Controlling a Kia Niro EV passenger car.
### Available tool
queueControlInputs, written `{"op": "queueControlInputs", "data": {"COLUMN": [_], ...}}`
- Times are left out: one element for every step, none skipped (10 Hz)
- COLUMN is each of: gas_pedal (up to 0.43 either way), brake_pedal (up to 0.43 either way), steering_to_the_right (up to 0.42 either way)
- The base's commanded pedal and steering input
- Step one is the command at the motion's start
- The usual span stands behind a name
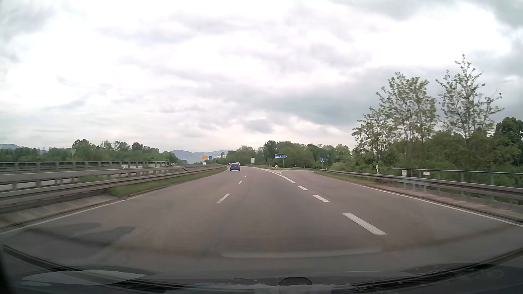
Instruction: Follow the waypoints while adhering to traffic rules and regulations
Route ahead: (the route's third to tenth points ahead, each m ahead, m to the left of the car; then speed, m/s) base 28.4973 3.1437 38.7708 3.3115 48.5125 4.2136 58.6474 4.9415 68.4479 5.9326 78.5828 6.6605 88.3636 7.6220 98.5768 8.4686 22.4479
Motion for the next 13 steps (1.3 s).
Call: {"op": "queueControlInputs", "data": {"gas_pedal": [0.228,0.228,0.228,0.228,0.228,0.209,0.197,0.197,0.197,0.197,0.197,0.197,0.197], "brake_pedal": [0.000,0.000,0.000,0.000,0.000,0.000,0.000,0.000,0.000,0.000,0.000,0.000,0.000], "steering_to_the_right": [-0.004,-0.004,-0.004,-0.007,-0.009,-0.009,-0.009,-0.008,-0.008,-0.008,-0.008,-0.008,-0.008]}}
